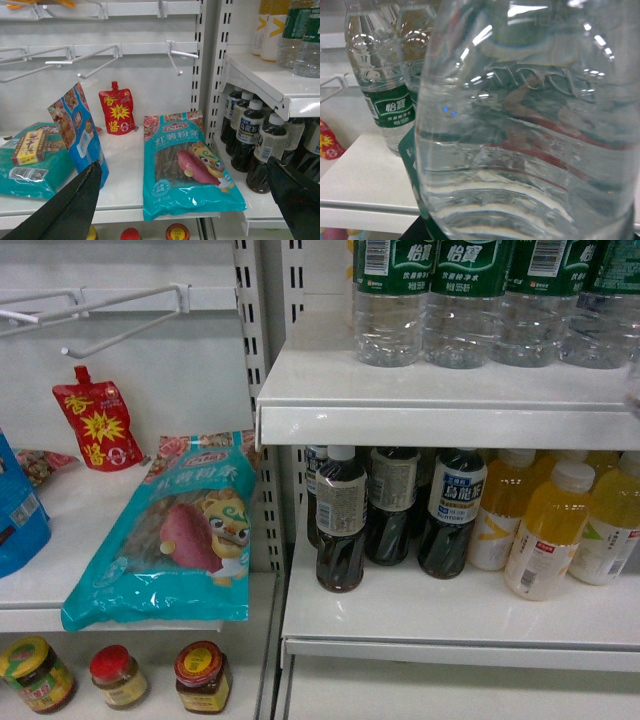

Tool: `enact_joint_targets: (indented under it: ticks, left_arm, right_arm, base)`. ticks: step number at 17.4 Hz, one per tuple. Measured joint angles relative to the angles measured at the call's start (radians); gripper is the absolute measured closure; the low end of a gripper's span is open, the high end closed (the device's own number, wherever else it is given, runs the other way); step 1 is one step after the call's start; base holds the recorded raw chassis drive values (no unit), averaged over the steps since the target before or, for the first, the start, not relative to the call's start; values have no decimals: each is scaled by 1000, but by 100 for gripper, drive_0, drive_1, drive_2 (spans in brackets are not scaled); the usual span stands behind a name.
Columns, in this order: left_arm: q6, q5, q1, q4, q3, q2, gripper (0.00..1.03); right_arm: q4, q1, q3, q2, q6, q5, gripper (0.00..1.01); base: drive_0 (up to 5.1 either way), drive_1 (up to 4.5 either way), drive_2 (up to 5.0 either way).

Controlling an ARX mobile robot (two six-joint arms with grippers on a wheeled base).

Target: Move water from second to third shelf

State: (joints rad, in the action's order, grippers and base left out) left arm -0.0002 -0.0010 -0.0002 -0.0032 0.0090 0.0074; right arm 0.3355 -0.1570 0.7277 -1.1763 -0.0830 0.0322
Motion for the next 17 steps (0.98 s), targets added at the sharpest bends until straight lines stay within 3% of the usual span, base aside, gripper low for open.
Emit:
enact_joint_targets:
  ticks: [3,9,17]
  left_arm:
    - [0,0,0,0,0,0,5]
    - [0,0,0,0,0,0,5]
    - [0,0,0,0,0,0,5]
  right_arm:
    - [-1,-26,154,-171,-13,-35,60]
    - [-33,-26,333,-376,29,35,60]
    - [-43,-25,402,-444,54,89,60]
  base:
    - [0,0,0]
    - [0,0,0]
    - [0,0,0]
